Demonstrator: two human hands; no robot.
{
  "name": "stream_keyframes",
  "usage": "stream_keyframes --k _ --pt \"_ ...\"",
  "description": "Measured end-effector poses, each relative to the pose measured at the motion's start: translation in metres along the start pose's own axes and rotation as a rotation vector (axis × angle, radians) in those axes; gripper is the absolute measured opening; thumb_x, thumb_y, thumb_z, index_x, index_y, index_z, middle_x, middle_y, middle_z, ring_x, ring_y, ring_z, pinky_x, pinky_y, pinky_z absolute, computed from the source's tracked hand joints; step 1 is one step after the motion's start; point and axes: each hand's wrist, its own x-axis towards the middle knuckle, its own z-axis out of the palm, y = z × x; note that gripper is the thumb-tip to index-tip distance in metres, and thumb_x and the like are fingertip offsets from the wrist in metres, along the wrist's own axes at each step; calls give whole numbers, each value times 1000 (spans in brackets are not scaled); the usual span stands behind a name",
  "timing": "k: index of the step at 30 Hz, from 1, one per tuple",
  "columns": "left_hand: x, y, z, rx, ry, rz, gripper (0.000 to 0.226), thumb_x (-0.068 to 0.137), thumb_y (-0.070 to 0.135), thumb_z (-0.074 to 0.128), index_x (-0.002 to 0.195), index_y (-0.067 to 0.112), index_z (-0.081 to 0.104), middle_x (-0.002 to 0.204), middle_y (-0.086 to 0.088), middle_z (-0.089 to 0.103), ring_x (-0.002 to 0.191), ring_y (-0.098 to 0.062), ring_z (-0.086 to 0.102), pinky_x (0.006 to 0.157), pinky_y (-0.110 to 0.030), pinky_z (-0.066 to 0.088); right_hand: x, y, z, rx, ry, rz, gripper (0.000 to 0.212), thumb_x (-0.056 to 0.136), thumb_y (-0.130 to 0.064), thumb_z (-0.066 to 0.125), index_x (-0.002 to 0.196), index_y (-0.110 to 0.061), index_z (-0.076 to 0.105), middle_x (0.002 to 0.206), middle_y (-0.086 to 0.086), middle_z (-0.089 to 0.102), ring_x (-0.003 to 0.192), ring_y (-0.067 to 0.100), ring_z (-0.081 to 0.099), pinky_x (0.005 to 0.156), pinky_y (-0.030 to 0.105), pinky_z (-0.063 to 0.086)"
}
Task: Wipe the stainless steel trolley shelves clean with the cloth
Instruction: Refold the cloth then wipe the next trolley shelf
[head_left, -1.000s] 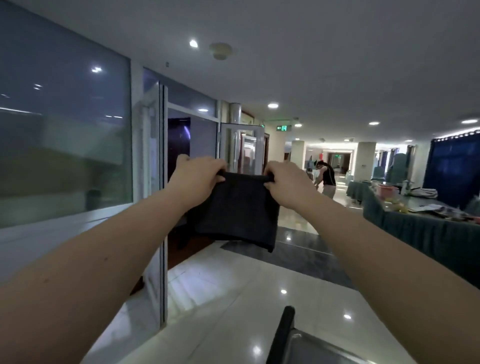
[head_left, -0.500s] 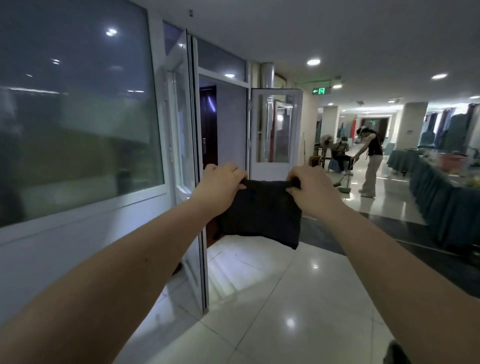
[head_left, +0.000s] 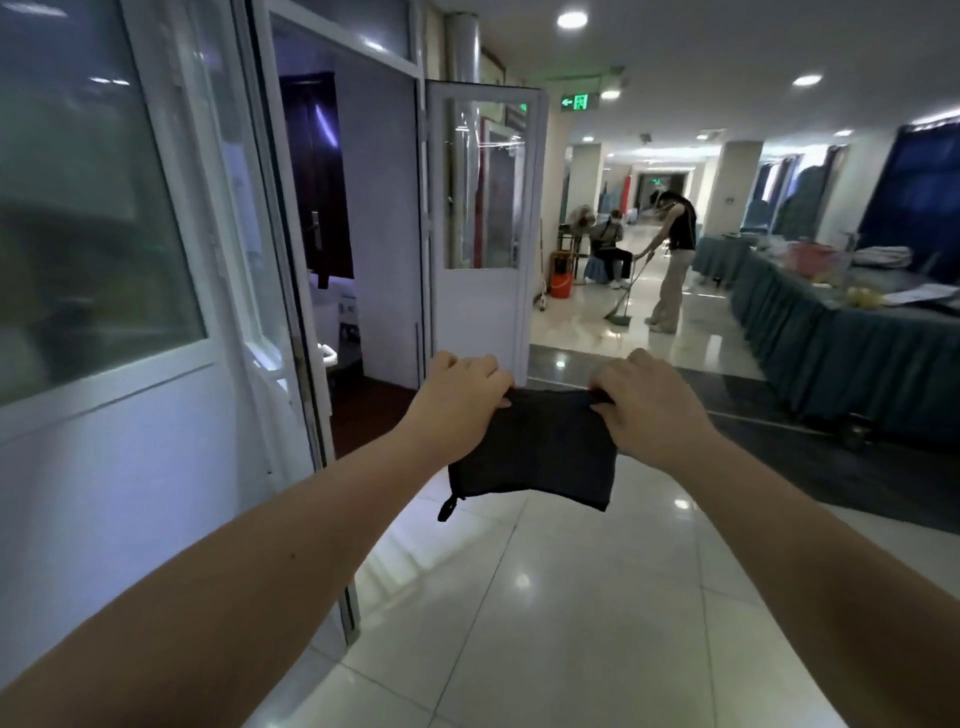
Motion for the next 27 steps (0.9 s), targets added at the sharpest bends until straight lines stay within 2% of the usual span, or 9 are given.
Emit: stream_keyframes --k 5,10,13,16,21,24,27 --pt "93 -7 89 -152 4 119 27 104 31 40 121 22 58 117 1 58 107 -21 55 92 -35 29 28 52 54 14 -113 184 16 91 -27 60 106 -20 64 106 0 64 101 22 50 87 35 41" --pt "193 33 154 -343 80 193 20 99 31 51 110 21 64 108 1 62 101 -23 59 86 -35 25 27 122 86 -7 -145 424 15 92 -23 60 104 -17 66 107 1 66 102 23 50 89 38 44" --pt "257 73 189 -508 71 217 19 97 30 54 110 25 66 108 3 62 103 -20 57 93 -36 25 17 176 101 -33 -125 540 17 94 -24 58 109 -19 65 110 -1 64 104 21 48 88 34 41" --pt "334 112 205 -686 118 204 17 96 29 57 109 29 68 107 6 62 105 -19 55 98 -41 33 21 240 108 -78 -93 592 17 95 -26 57 110 -21 64 109 -1 64 105 20 47 89 34 40" --pt "468 178 223 -714 165 308 14 94 30 60 106 28 68 106 3 63 103 -21 57 88 -38 34 36 356 109 -136 -34 706 15 95 -23 57 107 -18 64 108 2 63 106 24 48 87 35 37" --pt "535 221 234 -741 193 405 15 93 30 60 106 30 68 106 4 64 101 -21 59 94 -43 39 34 422 110 -203 -11 777 14 93 -22 59 105 -18 64 111 4 64 107 26 49 90 38 39" --pt "589 271 244 -752 229 477 17 95 32 58 110 30 67 109 5 63 102 -20 59 91 -41 34 26 482 113 -255 44 879 14 93 -19 60 106 -18 64 113 3 63 106 26 47 90 38 39"
